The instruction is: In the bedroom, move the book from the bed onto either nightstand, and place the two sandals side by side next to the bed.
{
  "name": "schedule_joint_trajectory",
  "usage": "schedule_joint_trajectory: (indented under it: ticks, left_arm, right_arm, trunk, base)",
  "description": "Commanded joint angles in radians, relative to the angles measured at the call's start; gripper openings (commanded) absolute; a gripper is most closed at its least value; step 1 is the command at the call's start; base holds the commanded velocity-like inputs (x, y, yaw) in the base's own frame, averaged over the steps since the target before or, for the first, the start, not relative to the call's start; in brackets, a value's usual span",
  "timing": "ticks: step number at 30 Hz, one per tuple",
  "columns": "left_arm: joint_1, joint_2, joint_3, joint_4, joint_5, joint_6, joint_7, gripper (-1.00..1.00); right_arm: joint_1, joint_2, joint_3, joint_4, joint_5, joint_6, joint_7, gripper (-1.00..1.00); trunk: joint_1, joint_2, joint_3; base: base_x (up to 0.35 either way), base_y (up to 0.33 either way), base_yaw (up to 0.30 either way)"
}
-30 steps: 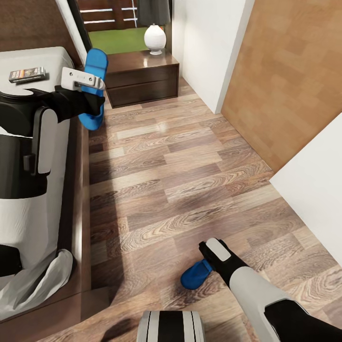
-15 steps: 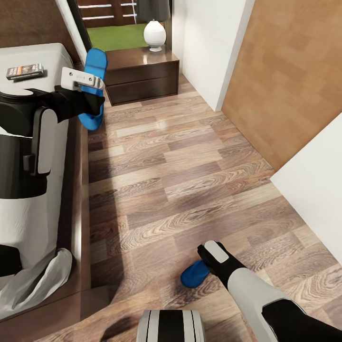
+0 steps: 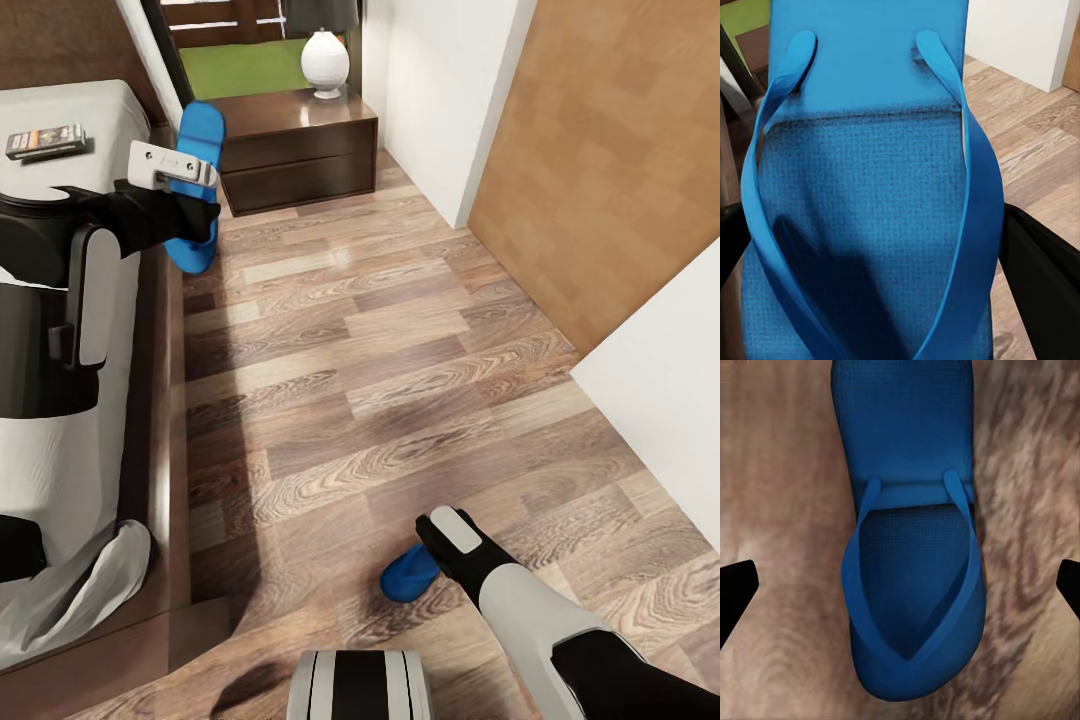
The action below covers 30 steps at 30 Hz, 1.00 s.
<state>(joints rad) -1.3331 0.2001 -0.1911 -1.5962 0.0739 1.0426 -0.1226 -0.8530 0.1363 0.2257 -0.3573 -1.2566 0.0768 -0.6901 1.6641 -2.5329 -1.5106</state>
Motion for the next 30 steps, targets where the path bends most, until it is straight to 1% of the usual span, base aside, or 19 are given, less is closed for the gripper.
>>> schedule_joint_trajectory:
  ticks: [1,7,13,17,22,27,30]
  left_arm:
    - [-0.001,0.001,-0.001,-0.001,0.007,0.005,0.004,-1.0]
    - [-0.001,0.001,-0.001,-0.001,0.006,0.005,0.004,-1.0]
    - [-0.001,0.001,-0.001,-0.001,0.006,0.005,0.004,-1.0]
    - [-0.001,0.001,-0.001,-0.001,0.007,0.005,0.004,-1.0]
    - [-0.001,0.001,-0.001,-0.001,0.007,0.005,0.004,-1.0]
    - [-0.001,0.001,-0.001,-0.001,0.006,0.005,0.004,-1.0]
    - [-0.001,0.001,-0.001,-0.001,0.006,0.005,0.004,-1.0]
  right_arm:
    - [-0.001,-0.001,0.007,-0.003,0.0,0.008,-0.006,1.0]
    - [-0.001,0.001,0.007,-0.01,0.001,0.008,-0.006,1.0]
    - [-0.012,0.011,0.009,-0.013,0.002,0.009,-0.006,1.0]
    - [-0.017,0.014,0.009,-0.013,0.002,0.008,-0.006,1.0]
    - [-0.023,0.014,0.009,-0.013,0.002,0.008,-0.006,1.0]
    - [-0.032,0.013,0.01,-0.012,0.005,0.009,-0.006,1.0]
    - [-0.037,0.012,0.01,-0.01,0.009,0.009,-0.006,1.0]
  trunk:
    - [0.0,0.0,-0.001]
    - [0.0,0.0,-0.001]
    - [0.0,0.0,-0.001]
    - [0.002,-0.001,-0.016]
    - [0.002,-0.001,-0.016]
    - [0.004,-0.002,-0.035]
    - [0.004,-0.002,-0.035]
  base:
    - [0.0,0.0,0.0]
    - [0.0,0.0,0.0]
    - [0.0,0.0,0.0]
    - [0.0,0.0,0.0]
    - [0.0,0.0,0.0]
    - [0.0,0.0,0.0]
    - [0.0,0.0,0.0]
